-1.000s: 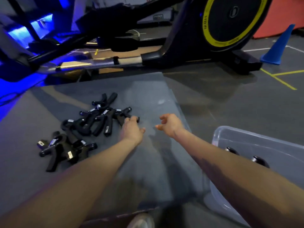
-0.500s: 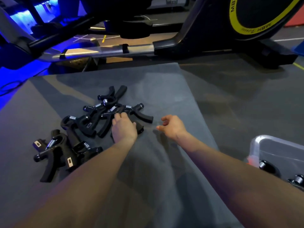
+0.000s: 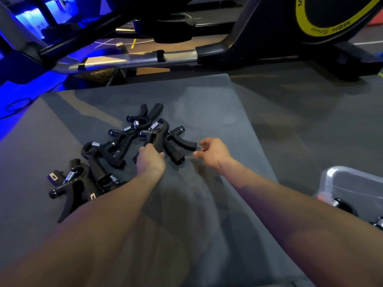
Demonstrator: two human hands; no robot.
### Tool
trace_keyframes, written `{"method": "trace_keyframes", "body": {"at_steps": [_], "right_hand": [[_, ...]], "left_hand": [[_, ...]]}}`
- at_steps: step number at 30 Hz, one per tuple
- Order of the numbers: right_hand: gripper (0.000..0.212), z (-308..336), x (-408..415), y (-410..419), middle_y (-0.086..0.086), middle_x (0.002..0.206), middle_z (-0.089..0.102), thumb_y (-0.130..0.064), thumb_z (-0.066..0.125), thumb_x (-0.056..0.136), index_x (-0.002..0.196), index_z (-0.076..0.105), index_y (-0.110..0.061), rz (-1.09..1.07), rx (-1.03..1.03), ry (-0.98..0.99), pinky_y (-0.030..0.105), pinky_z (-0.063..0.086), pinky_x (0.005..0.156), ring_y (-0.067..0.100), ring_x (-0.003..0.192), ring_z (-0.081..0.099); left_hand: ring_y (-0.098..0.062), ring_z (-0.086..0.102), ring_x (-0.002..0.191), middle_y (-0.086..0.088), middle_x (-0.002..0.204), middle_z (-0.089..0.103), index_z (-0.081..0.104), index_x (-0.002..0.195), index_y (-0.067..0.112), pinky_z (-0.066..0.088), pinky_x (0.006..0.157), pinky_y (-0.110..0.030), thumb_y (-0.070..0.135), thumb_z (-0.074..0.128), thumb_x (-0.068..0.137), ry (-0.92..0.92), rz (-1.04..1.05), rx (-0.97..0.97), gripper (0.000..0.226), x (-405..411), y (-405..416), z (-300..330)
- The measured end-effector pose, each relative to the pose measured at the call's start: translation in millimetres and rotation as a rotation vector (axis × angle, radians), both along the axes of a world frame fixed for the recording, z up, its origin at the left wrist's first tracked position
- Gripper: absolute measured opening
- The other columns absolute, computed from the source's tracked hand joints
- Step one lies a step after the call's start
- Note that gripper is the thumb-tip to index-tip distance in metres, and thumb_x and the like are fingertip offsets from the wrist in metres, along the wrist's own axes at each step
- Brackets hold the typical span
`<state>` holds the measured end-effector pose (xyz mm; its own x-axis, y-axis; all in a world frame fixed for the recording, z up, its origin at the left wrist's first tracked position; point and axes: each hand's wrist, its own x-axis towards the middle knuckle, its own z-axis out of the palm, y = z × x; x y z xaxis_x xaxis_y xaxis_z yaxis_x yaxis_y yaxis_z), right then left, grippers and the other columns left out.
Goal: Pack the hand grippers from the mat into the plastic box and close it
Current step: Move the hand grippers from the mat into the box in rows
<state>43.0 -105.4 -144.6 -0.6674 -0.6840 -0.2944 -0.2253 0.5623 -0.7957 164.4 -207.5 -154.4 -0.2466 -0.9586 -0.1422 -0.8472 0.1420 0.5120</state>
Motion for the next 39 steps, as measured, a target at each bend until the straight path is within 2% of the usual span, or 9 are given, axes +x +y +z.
{"method": "trace_keyframes", "body": {"at_steps": [6,12,16,18,21,25,29,34,39], "right_hand": [[0.046,33,-17,35,0.015,0.122,0.062,-0.015,0.067,0.085,0.126,0.053,-0.003,-0.067,-0.039,-0.024,0.028,0.043,0.097,0.027,0.113,0.059],[0.040,79,-43,101,0.015,0.121,0.061,-0.014,0.066,0.086,0.123,0.056,-0.001,-0.262,-0.185,-0.037,0.031,0.044,0.094,0.025,0.105,0.060],[0.033,101,-57,157,0.007,0.095,0.062,-0.020,0.067,0.084,0.112,0.061,-0.004,-0.393,-0.337,-0.078,0.034,0.046,0.078,0.019,0.082,0.055],[0.011,110,-64,186,0.002,0.073,0.057,-0.018,0.068,0.083,0.088,0.063,-0.011,-0.435,-0.386,-0.105,0.029,0.043,0.067,0.015,0.065,0.051],[0.021,126,-70,233,-0.001,0.060,0.052,-0.015,0.070,0.080,0.065,0.057,-0.017,-0.502,-0.427,-0.152,0.028,0.038,0.060,0.012,0.054,0.045],[0.018,146,-76,296,0.010,0.069,0.058,0.001,0.065,0.083,0.069,0.056,-0.008,-0.662,-0.515,-0.303,0.038,0.051,0.072,0.027,0.074,0.059],[0.008,160,-90,357,0.017,0.078,0.059,0.010,0.057,0.085,0.086,0.058,0.003,-0.730,-0.513,-0.356,0.046,0.054,0.084,0.030,0.073,0.062],[0.023,143,-99,432,0.004,0.057,0.061,0.007,0.055,0.088,0.070,0.054,-0.008,-0.630,-0.436,-0.371,0.025,0.055,0.059,0.006,0.038,0.061],[0.009,103,-107,475,0.008,0.068,0.064,0.004,0.061,0.085,0.082,0.058,-0.005,-0.675,-0.409,-0.372,0.023,0.058,0.061,0.012,0.051,0.065]], "left_hand": [[-0.032,0.059,0.105,-0.015,0.109,0.064,0.060,0.115,0.006,0.037,0.079,-0.026,0.019,0.051,0.094,0.235,-0.313,0.044,0.026,-21,37,49],[-0.020,0.052,0.079,-0.015,0.090,0.064,0.063,0.109,0.002,0.036,0.071,-0.026,0.018,0.053,0.093,0.342,-0.521,0.107,0.025,-63,104,92],[-0.017,0.049,0.084,-0.011,0.091,0.056,0.060,0.110,0.009,0.038,0.061,-0.016,0.008,0.056,0.091,0.417,-0.650,0.176,0.020,-85,166,116],[-0.018,0.050,0.085,-0.010,0.092,0.055,0.057,0.118,0.001,0.038,0.059,-0.011,0.003,0.057,0.089,0.442,-0.691,0.217,0.029,-94,199,124],[-0.029,0.062,0.091,-0.017,0.099,0.066,0.058,0.120,-0.001,0.048,0.075,-0.027,0.004,0.064,0.084,0.434,-0.744,0.210,0.037,-109,247,130],[-0.020,0.059,0.081,-0.008,0.088,0.067,0.068,0.104,0.012,0.047,0.079,-0.029,0.007,0.069,0.079,0.440,-0.859,0.170,0.025,-131,307,136],[-0.021,0.062,0.091,-0.008,0.100,0.066,0.067,0.106,0.011,0.044,0.085,-0.025,0.016,0.068,0.082,0.479,-0.807,0.080,0.025,-149,354,143],[-0.024,0.060,0.111,-0.008,0.118,0.065,0.060,0.121,0.011,0.044,0.100,-0.029,0.022,0.059,0.090,0.299,-0.885,0.165,0.034,-164,386,129],[-0.011,0.054,0.063,-0.003,0.070,0.060,0.066,0.103,0.002,0.046,0.074,-0.024,0.001,0.062,0.085,0.326,-0.884,0.483,0.018,-169,425,102]]}}
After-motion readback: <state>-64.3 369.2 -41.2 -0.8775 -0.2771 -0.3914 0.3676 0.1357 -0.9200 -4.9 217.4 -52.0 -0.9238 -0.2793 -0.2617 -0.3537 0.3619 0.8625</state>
